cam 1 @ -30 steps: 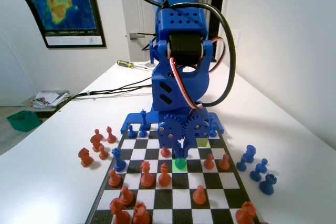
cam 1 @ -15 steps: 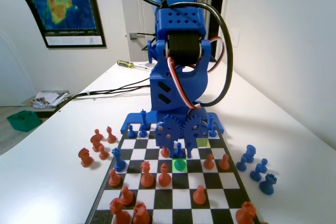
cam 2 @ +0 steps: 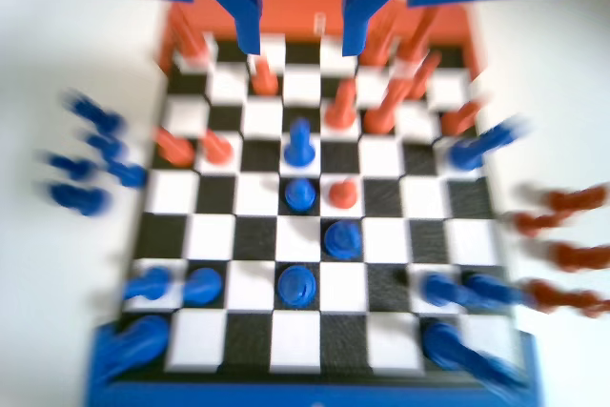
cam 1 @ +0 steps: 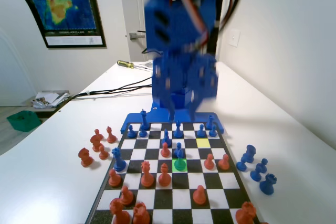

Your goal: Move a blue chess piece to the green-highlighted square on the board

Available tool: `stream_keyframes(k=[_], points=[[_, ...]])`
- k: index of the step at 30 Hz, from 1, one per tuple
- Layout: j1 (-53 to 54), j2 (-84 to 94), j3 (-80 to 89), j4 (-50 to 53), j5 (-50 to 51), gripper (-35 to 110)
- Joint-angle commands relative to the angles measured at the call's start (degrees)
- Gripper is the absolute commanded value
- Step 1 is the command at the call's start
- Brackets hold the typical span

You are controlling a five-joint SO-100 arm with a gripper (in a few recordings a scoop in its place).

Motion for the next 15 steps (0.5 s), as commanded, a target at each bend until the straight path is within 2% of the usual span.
stream_keyframes(k=[1,7,15], points=[[-1.1,13.2,-6.5,11.1,-1.1,7],[-4.7,26.0,-9.0,20.3,-2.9,2],[-9.6,46.2,0.9,21.4,-5.2,1]])
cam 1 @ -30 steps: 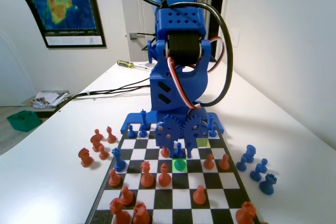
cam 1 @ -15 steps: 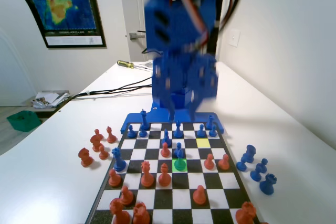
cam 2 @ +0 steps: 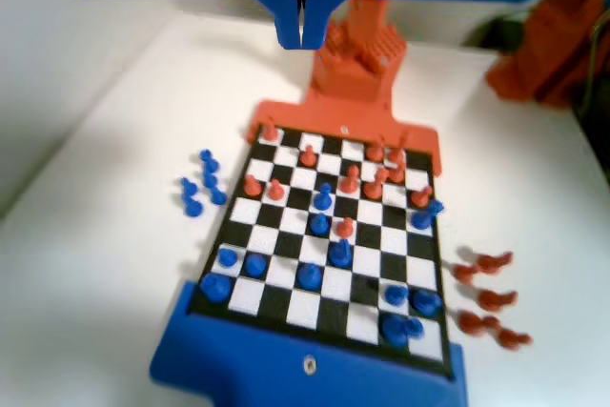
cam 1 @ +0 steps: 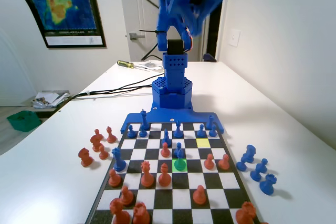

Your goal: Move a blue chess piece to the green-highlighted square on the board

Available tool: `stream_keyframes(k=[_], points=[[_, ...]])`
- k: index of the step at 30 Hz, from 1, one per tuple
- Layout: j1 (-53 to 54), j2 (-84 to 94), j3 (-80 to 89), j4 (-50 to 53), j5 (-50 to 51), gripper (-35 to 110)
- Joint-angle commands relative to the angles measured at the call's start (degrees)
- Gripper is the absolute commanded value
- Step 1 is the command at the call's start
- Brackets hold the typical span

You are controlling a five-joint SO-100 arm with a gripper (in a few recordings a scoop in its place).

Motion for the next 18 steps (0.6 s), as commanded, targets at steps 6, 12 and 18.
stream_keyframes(k=[6,12,18], points=[[-2.3,25.8,12.5,-0.3,-2.5,1],[-0.3,34.7,19.7,-1.6,-4.3,1],[1.6,36.2,21.1,-4.0,-4.4,1]])
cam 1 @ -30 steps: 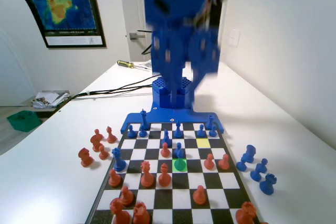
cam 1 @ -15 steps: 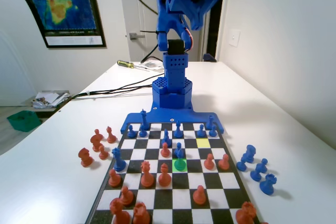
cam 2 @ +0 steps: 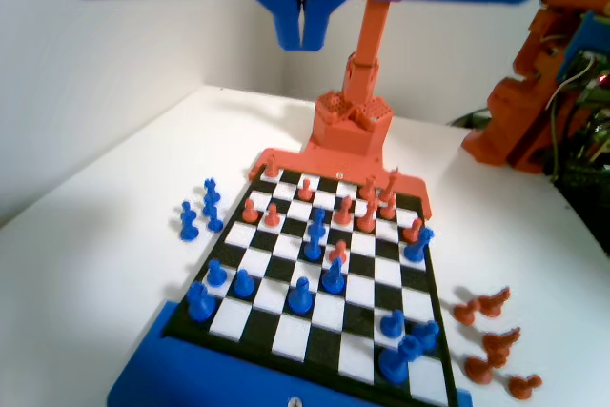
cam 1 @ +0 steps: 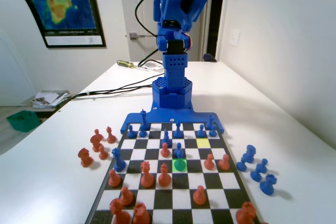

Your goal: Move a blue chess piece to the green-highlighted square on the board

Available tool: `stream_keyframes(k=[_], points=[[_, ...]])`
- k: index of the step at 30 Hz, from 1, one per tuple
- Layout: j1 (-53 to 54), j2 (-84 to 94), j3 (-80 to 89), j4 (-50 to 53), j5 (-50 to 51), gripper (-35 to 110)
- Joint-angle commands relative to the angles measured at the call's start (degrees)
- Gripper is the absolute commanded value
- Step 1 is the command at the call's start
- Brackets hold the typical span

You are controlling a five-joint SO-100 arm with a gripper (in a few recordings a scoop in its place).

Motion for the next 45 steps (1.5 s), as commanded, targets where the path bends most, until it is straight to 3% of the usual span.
stream_keyframes(k=[1,16,45], points=[[1.1,1.9,-0.6,-0.8,-1.2,1],[4.0,3.3,-1.8,3.6,-2.6,1],[9.2,7.5,-0.5,2.3,-2.5,3]])
